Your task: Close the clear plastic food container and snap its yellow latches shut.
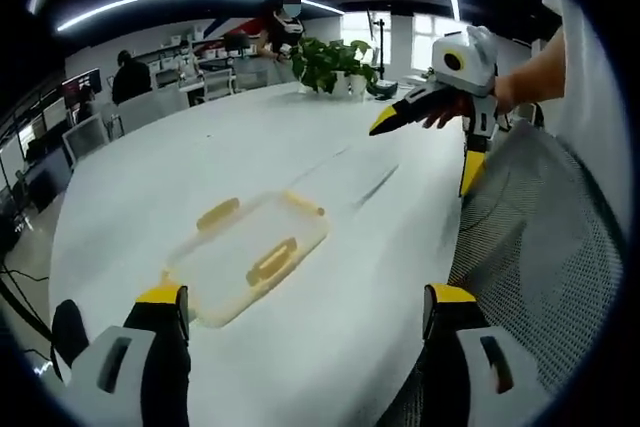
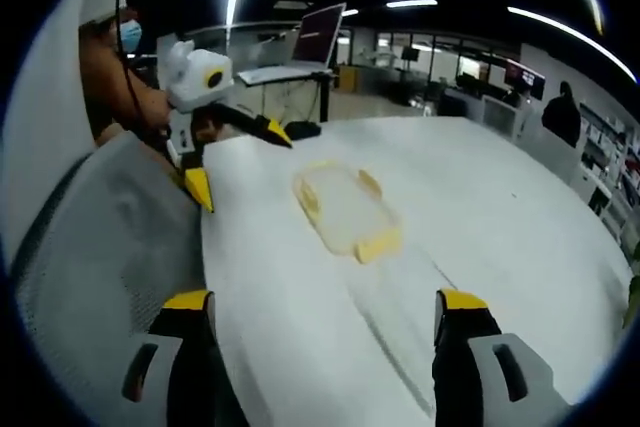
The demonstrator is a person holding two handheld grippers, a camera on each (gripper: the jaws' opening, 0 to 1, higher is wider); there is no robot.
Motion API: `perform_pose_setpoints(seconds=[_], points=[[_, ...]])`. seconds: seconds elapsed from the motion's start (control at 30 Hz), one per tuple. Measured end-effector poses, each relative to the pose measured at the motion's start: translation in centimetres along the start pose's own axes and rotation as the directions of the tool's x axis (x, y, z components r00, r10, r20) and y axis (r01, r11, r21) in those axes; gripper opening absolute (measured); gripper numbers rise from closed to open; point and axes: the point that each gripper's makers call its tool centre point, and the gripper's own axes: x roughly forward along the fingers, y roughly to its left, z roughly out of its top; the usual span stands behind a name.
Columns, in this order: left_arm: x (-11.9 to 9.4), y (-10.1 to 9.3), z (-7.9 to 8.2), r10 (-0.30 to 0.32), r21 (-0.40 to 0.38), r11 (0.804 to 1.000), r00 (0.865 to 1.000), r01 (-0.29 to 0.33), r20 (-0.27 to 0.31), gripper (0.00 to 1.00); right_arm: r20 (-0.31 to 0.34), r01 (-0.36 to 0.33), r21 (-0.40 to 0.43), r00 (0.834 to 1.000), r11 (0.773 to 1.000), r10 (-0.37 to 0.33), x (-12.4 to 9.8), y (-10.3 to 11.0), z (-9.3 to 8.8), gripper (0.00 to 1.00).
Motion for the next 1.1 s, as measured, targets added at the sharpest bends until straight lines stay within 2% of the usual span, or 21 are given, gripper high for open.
perform_pose_setpoints(seconds=[0.1,0.43,0.7,1.1], points=[[0.1,0.6,-0.4,0.001,0.025,1.000,1.000,0.000,-0.020,0.98,-0.004,0.003,-0.007,1.000,1.000,-0.003,0.4,-0.1,0.2,0.89],[0.0,2.9,-0.4,0.006,0.024,1.000,1.000,-0.005,-0.028,0.98,-0.017,-0.008,-0.042,1.000,0.999,0.008,1.7,-0.5,0.9,0.84],[0.2,3.6,-1.1,-0.001,0.044,0.999,0.998,0.004,-0.060,0.96,-0.015,-0.015,-0.052,1.000,0.999,0.015,2.5,-1.3,1.4,0.82],[0.4,4.7,-1.8,-0.021,0.061,0.998,0.995,0.027,-0.102,0.91,-0.050,-0.067,-0.122,0.997,0.990,0.061,5.0,-1.2,2.4,0.79]])
